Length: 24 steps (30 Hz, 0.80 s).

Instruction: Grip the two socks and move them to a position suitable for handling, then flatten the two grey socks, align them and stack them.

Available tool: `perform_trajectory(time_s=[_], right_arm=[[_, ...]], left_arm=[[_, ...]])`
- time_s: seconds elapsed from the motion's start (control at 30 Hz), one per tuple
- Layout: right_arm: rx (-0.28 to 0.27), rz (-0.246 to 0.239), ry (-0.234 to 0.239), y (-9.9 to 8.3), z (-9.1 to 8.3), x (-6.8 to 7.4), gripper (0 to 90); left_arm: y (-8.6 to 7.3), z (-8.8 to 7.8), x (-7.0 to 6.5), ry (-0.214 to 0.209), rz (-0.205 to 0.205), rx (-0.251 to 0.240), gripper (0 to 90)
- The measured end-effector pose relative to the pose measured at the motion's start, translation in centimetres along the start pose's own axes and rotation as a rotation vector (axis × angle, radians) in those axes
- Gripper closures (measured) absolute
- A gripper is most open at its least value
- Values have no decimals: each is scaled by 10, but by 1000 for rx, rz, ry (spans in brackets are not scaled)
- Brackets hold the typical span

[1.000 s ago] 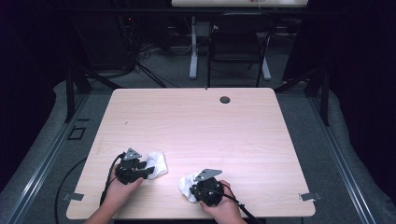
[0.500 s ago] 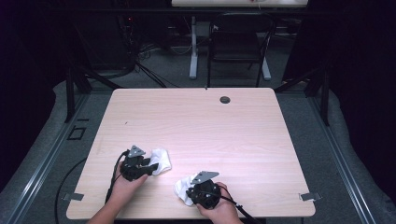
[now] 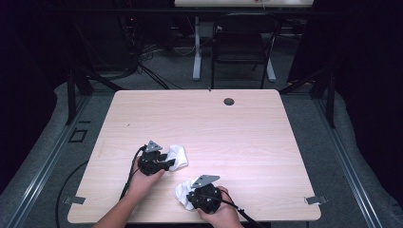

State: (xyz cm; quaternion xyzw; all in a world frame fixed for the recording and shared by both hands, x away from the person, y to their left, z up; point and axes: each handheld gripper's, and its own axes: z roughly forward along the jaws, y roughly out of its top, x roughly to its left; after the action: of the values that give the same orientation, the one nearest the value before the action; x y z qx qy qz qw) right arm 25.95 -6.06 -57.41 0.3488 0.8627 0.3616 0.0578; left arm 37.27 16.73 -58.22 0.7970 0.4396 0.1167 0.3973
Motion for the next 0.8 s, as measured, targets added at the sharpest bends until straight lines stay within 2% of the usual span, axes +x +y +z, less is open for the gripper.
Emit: perform_trajectory(time_s=[0.03,0.07,0.17,0.27,0.3,0.33,0.37,0.4,0.5,0.53,0.57,0.6,0.63,0.8], right_arm=[[-6,-1,-2,1,-1,0,805],[-16,2,-3,1,-2,0,794],[-60,21,0,4,-9,-2,756],[-84,35,-3,6,-13,-5,726],[-85,38,-4,6,-15,-5,712],[-85,38,-4,6,-15,-5,712],[-91,33,-5,7,-16,-3,691],[-91,33,-5,7,-16,-3,691],[-83,37,-4,8,-16,1,674],[-83,37,-4,8,-16,1,674],[-75,4,-21,9,-13,7,667],[-75,4,-21,9,-13,7,667],[-66,-18,-32,10,-12,10,659],[-76,-15,-9,10,-9,14,643]], left_arm=[[0,-1,0,7,-7,-6,484],[1,-5,0,43,12,-21,471],[3,-19,-2,23,-9,-55,466],[2,-27,-6,21,-14,-51,467],[-2,-38,-12,12,1,-48,472],[-2,-38,-12,12,1,-48,473],[-5,-45,-16,-7,13,-38,476],[-5,-45,-16,-7,13,-38,479],[-13,-56,-26,-48,2,-31,486],[-13,-56,-26,-48,2,-31,493],[-16,-58,-30,-65,11,-21,501],[-16,-58,-30,-65,11,-21,506],[-19,-61,-33,-78,16,-16,520],[-24,-62,-38,-103,16,-9,558]])
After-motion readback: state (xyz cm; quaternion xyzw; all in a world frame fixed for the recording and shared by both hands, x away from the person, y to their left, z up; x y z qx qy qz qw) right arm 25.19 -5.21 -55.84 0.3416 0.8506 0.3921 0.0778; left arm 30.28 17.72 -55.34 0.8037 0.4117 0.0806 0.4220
